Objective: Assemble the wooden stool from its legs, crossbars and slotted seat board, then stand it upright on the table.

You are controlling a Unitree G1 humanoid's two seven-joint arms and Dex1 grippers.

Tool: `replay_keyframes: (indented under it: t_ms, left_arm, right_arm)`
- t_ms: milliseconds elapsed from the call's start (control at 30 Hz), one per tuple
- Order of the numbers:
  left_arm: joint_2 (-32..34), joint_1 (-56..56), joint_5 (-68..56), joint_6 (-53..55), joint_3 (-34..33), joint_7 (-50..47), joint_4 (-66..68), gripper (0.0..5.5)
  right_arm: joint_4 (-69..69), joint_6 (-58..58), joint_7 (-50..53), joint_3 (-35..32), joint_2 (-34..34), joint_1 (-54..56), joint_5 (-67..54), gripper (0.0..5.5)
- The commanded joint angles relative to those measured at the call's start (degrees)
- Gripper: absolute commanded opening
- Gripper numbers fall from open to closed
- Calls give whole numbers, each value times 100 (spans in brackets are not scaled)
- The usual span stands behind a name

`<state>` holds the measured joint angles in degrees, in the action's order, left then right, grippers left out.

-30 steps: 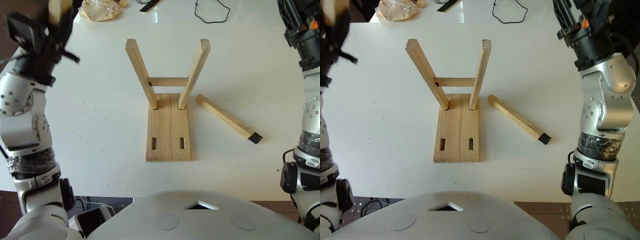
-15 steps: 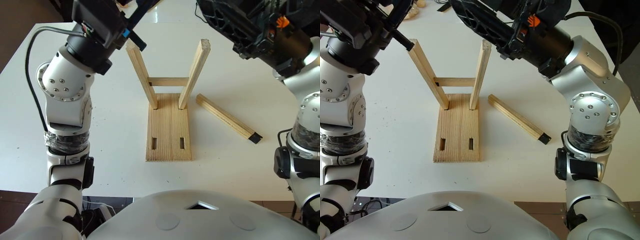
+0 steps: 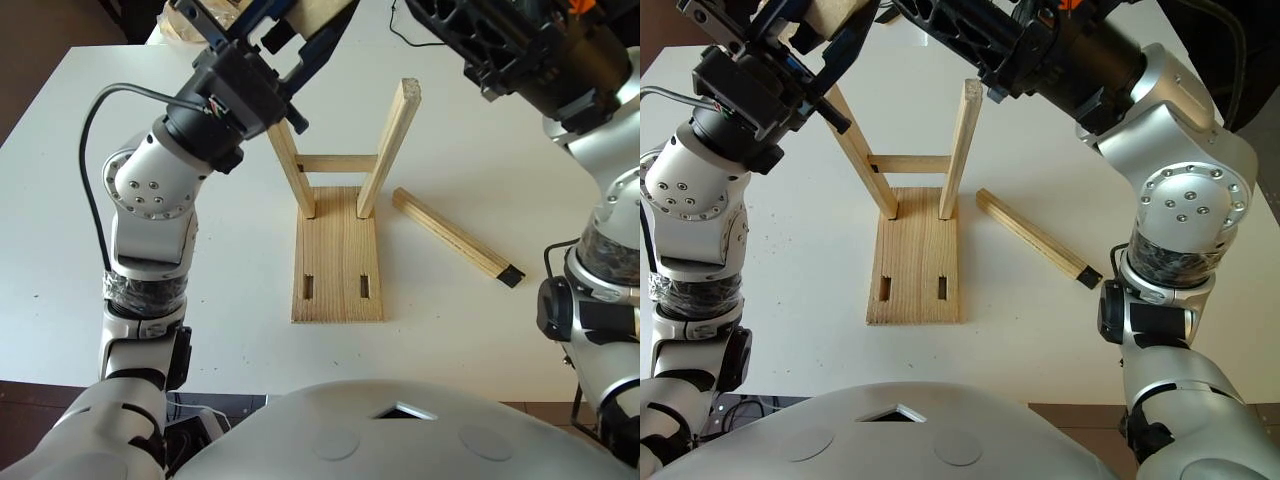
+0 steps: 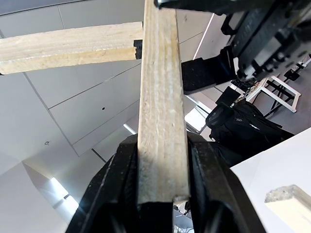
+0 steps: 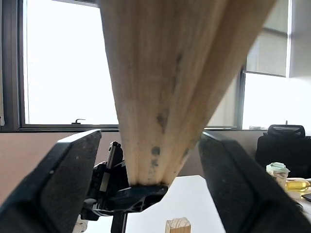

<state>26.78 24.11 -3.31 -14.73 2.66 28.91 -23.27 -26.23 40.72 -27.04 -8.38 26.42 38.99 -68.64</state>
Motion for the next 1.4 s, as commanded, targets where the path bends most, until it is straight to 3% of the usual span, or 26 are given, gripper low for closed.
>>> replay_keyframes:
  t_ms: [33, 233, 533, 833, 867, 1233, 1400]
  left_arm:
    - [123, -154, 206, -257, -10, 74, 93, 107]
    - [243, -360, 328, -508, -111, 77, 197, 107]
    - [343, -340, 435, -726, -183, 64, 357, 107]
    - [364, -322, 381, -748, -169, 97, 471, 107]
    - [358, -334, 285, -672, -164, 132, 450, 144]
    - [420, -470, 93, -430, -241, 309, 363, 313]
    - [697, -695, -189, -280, -656, 412, 291, 330]
  right_arm:
    - [29, 89, 82, -155, 126, 124, -151, 352]
    - [120, 75, 83, -225, 242, 129, -117, 352]
    - [32, 80, -125, -95, 371, -53, 103, 221]
    - [6, 68, -325, -3, 456, -220, 203, 212]
    - [-6, 63, -346, -2, 463, -231, 206, 212]
    - [124, -187, -279, -181, 390, -18, 543, 203]
    - [273, -241, -307, -323, 460, 165, 660, 203]
